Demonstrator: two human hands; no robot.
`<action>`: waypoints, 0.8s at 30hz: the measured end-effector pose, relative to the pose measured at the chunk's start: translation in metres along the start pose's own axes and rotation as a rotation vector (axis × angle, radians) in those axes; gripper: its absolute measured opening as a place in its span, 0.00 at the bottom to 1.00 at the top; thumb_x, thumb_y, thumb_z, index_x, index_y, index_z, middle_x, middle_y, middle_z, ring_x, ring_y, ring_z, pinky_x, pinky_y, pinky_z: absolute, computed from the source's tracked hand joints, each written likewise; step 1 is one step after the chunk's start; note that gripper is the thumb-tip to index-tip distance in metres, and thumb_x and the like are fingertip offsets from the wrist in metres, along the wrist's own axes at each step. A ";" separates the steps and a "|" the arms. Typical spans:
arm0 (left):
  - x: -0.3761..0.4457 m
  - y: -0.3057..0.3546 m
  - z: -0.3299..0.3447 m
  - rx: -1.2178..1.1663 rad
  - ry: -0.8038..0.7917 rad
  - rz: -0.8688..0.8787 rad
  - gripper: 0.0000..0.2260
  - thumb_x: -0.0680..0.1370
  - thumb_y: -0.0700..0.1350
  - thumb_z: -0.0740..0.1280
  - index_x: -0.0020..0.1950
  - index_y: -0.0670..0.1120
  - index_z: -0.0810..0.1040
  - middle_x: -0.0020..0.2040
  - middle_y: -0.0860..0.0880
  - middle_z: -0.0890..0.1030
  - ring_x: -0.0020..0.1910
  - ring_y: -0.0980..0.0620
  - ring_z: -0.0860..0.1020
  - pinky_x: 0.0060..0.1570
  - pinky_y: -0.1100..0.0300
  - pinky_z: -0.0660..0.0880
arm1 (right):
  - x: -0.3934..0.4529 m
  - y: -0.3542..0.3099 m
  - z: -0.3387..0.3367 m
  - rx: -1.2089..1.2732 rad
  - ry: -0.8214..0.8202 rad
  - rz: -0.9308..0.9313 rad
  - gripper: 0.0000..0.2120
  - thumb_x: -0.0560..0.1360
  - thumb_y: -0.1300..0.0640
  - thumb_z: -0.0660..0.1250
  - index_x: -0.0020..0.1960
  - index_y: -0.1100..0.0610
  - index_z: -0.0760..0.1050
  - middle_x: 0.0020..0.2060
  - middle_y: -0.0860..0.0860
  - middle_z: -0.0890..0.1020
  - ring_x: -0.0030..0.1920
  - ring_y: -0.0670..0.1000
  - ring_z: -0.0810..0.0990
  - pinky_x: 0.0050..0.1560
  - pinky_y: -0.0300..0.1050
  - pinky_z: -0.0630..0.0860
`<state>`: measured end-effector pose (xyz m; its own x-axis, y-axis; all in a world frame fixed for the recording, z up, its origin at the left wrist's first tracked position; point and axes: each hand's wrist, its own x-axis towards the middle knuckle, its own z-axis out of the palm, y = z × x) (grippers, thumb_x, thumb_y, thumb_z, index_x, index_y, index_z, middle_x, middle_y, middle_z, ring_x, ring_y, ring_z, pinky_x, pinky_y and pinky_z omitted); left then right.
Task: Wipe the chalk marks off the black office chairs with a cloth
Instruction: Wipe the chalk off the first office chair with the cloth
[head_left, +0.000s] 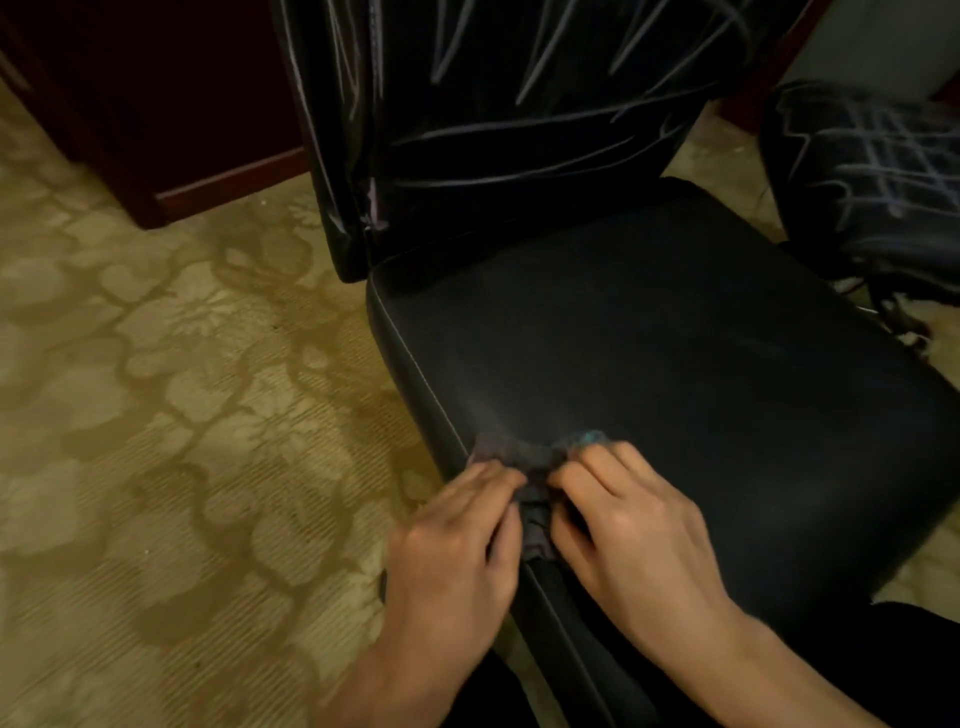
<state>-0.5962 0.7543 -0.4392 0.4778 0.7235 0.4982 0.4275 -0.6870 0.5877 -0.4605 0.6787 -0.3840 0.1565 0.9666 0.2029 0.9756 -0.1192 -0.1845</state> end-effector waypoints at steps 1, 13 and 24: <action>-0.004 0.000 0.002 -0.005 0.019 0.016 0.12 0.76 0.44 0.65 0.53 0.44 0.86 0.53 0.50 0.86 0.55 0.56 0.82 0.60 0.68 0.71 | -0.003 0.000 0.000 -0.021 0.015 -0.001 0.03 0.72 0.55 0.68 0.45 0.53 0.77 0.43 0.47 0.77 0.45 0.48 0.75 0.37 0.41 0.74; -0.025 0.020 -0.019 -0.024 -0.138 0.041 0.13 0.76 0.43 0.71 0.60 0.51 0.81 0.52 0.53 0.84 0.49 0.53 0.82 0.51 0.56 0.80 | -0.045 -0.018 0.000 -0.221 0.077 0.055 0.06 0.77 0.52 0.65 0.53 0.51 0.74 0.48 0.45 0.74 0.48 0.47 0.73 0.38 0.42 0.74; -0.040 0.039 0.001 -0.050 -0.233 0.120 0.12 0.80 0.42 0.65 0.63 0.49 0.76 0.59 0.51 0.75 0.60 0.51 0.74 0.60 0.54 0.75 | -0.070 -0.019 -0.005 -0.364 -0.035 0.200 0.13 0.82 0.53 0.60 0.65 0.54 0.71 0.59 0.49 0.72 0.59 0.50 0.73 0.55 0.41 0.71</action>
<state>-0.5983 0.6982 -0.4365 0.6888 0.5981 0.4097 0.3212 -0.7584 0.5671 -0.4889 0.6123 -0.3895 0.3491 0.9227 0.1636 0.9182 -0.3717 0.1368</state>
